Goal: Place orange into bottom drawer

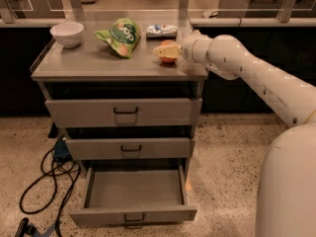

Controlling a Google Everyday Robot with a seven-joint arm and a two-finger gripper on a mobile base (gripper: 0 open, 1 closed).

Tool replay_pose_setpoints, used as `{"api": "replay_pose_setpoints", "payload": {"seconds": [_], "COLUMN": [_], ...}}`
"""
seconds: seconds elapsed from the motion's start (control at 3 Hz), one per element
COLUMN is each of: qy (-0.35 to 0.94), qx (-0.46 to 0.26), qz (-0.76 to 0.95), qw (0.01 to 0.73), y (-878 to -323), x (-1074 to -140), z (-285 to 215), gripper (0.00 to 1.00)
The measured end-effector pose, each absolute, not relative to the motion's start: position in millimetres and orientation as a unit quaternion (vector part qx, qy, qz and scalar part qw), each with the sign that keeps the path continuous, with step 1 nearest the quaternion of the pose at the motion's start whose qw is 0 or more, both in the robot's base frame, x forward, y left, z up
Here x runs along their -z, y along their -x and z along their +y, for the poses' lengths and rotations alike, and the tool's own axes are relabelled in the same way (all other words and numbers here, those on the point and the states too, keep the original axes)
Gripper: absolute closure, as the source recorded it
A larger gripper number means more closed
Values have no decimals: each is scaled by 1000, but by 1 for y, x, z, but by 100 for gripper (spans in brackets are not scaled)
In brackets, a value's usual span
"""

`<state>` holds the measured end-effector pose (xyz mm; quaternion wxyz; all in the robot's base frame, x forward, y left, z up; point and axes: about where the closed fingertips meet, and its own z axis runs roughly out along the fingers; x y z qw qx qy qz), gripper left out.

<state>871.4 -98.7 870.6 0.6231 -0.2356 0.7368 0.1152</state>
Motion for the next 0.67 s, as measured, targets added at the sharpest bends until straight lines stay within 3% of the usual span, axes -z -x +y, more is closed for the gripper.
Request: {"api": "replay_pose_setpoints", "payload": {"seconds": [0.33,0.67], "qy": [239,239], "qx": [-117,-117], "qz": [736,736], "qw": [623,623], "y": [-872,-872], "x": [-874,-874], "z": [-98,-98], "gripper": [0,19]}}
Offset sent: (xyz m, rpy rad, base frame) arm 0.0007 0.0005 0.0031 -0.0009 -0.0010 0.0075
